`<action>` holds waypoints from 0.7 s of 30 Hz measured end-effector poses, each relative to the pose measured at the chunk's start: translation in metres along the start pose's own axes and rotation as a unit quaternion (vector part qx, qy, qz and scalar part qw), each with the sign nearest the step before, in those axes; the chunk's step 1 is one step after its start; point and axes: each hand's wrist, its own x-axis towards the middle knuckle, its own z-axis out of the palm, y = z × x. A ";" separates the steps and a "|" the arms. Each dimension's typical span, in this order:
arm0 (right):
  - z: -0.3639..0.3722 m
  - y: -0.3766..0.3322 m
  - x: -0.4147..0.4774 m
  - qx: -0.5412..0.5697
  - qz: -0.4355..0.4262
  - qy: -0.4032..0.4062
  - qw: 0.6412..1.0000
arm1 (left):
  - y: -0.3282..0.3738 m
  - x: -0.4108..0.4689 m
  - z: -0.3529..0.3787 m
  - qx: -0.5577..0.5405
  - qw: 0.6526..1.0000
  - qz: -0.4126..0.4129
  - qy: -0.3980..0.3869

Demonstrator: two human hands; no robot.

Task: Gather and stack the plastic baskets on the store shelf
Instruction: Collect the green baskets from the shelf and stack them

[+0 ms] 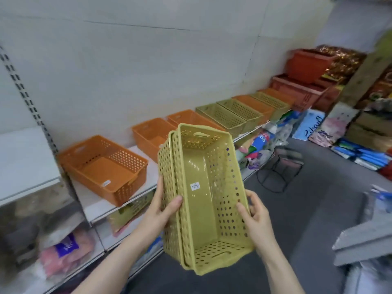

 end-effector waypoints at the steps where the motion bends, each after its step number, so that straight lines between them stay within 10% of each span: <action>1: -0.016 0.006 0.016 -0.008 0.010 -0.007 1.000 | 0.001 0.018 0.016 -0.009 1.000 0.000 -0.002; 21: -0.111 0.026 0.389 -0.289 -0.086 -0.024 0.953 | 0.048 0.350 0.148 0.016 0.998 -0.055 -0.009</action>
